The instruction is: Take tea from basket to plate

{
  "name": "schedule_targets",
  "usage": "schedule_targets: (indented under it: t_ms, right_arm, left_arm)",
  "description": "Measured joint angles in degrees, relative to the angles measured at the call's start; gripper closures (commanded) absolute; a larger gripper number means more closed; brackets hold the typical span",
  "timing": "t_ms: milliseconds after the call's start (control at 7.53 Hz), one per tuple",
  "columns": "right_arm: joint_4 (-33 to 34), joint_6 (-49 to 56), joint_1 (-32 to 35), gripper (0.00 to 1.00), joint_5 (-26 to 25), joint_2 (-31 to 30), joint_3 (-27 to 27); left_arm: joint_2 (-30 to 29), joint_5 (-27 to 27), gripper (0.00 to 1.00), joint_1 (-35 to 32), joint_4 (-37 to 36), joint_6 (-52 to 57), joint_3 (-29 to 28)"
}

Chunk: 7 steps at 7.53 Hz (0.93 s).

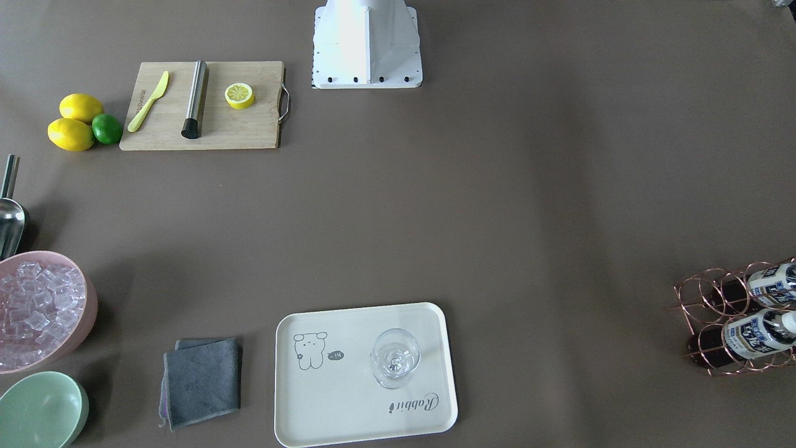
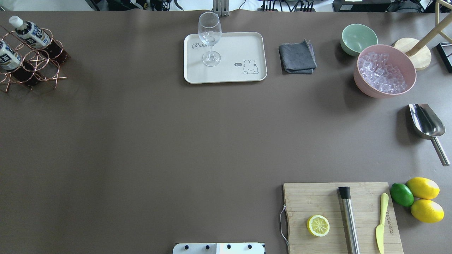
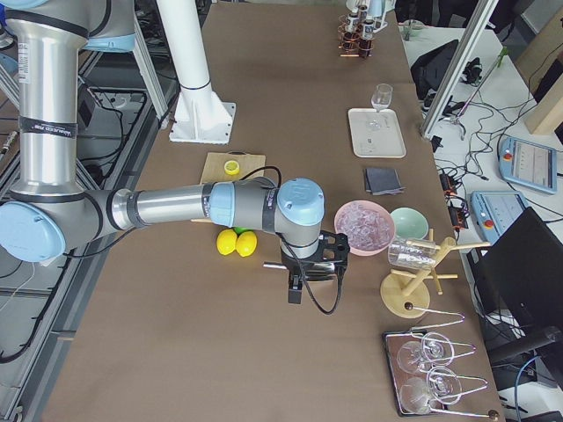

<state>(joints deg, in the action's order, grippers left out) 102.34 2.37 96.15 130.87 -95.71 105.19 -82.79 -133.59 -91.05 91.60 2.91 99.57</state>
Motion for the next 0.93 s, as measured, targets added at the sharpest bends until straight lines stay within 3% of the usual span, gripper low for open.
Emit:
schedule_targets:
  t_ms: [930]
  right_arm:
    - [0.0,0.0,0.0,0.0,0.0,0.0,0.0]
  left_arm:
    - [-0.9,0.0,0.02,0.1,0.1,0.1,0.4]
